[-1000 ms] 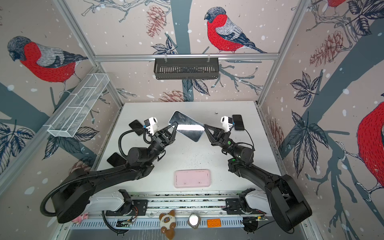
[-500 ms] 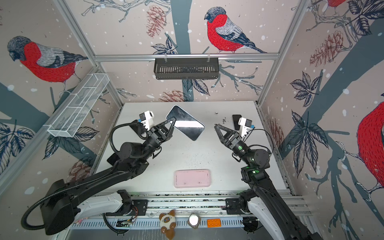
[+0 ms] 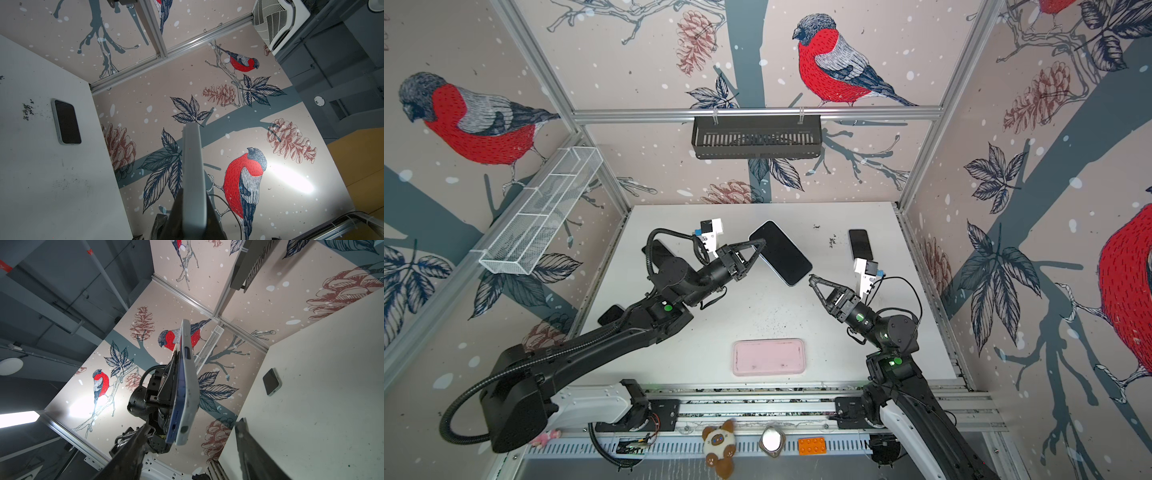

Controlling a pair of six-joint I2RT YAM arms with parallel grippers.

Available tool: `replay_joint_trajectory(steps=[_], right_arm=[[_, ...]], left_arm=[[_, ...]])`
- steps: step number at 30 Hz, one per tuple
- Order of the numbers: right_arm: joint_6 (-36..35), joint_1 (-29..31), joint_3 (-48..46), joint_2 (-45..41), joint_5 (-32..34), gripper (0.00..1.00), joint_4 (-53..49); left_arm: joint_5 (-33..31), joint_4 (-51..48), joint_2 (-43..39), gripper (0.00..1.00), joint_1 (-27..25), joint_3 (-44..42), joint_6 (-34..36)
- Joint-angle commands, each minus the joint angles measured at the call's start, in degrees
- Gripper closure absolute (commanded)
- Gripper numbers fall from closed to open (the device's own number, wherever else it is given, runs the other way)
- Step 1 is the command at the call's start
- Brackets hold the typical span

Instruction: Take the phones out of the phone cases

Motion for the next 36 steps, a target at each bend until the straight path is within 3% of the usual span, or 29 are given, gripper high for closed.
replay_joint_trajectory(steps=[1, 7, 36], right_arm=[[0.2, 1.6, -0.9, 0.4, 1.0, 0.32, 4.5], [-1.2, 3.9, -1.2, 2.1, 2.7, 0.35, 4.9], [-1.5, 4.2, -4.2, 6.6, 4.4, 0.43, 8.0]], left_arm=[[0.9, 5.6, 0.3, 1.00, 0.0, -0.1, -1.5], [1.5, 7.7, 0.7, 1.00, 0.0, -1.0, -2.0], [2.0, 14.5, 0.5, 1.00, -0.1, -4.2, -3.7]])
